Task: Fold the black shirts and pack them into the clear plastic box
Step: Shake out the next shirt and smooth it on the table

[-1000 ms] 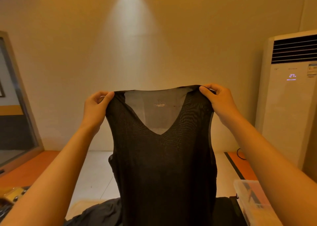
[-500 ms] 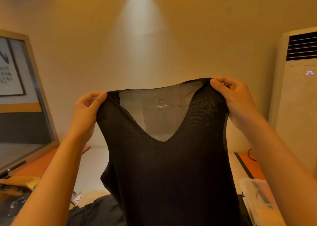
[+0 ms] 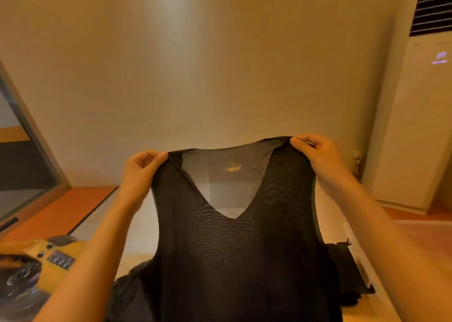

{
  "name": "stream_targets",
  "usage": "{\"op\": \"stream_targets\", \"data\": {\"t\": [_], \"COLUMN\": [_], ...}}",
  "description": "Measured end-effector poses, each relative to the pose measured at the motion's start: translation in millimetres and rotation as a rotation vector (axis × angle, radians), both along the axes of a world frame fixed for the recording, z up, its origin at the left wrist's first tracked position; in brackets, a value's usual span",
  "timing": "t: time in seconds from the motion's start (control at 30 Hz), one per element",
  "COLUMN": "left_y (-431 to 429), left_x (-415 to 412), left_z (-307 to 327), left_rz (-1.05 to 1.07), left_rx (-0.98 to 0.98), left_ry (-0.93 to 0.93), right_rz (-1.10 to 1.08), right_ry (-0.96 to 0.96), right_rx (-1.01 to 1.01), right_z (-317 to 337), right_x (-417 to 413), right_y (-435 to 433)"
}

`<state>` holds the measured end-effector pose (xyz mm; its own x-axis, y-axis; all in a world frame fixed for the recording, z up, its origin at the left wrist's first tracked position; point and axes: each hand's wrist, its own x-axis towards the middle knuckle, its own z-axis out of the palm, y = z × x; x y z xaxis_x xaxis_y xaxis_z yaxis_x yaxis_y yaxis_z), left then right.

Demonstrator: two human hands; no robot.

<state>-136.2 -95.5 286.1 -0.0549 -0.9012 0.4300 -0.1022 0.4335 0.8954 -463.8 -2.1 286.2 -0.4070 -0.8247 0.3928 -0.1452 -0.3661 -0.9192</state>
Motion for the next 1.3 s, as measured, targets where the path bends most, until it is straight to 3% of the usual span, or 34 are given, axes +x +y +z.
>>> {"op": "stream_targets", "data": {"t": [0.17, 0.37, 0.7, 0.83, 0.9, 1.0, 1.13, 1.3], "left_y": [-69.0, -139.2, -214.6, -224.4, -216.4, -178.9, -83.1, 42.1], "left_x": [-14.9, -32.9, -56.8, -63.1, -60.1, -52.3, -33.0, 9.9], "left_z": [-93.9, -170.3, -236.4, -266.8, -284.8, -308.4, -341.2, -383.1], "left_rz": [0.017, 0.006, -0.03, -0.122, -0.201, -0.25, -0.309, -0.225], "left_rx": [0.095, 0.126, 0.182, 0.353, 0.446, 0.38, 0.319, 0.487], "left_ry": [-0.138, -0.27, -0.467, -0.575, -0.725, -0.884, -0.932, -0.903], "right_rz": [-0.136, -0.257, -0.352, -0.328, -0.341, -0.364, -0.243, -0.028], "right_ry": [0.065, 0.178, 0.207, 0.139, 0.137, 0.213, 0.371, 0.551], "right_rx": [0.229, 0.381, 0.583, 0.769, 0.85, 0.826, 0.789, 0.888], "right_z": [-98.3, -166.0, -225.4, -247.1, -262.5, -285.3, -315.2, -357.5], "right_x": [-8.9, -14.0, -28.1, -27.5, -23.2, -5.5, 37.4, 83.4], "right_y": [-63.7, -120.4, -173.3, -183.0, -174.4, -148.2, -96.2, 8.1]}}
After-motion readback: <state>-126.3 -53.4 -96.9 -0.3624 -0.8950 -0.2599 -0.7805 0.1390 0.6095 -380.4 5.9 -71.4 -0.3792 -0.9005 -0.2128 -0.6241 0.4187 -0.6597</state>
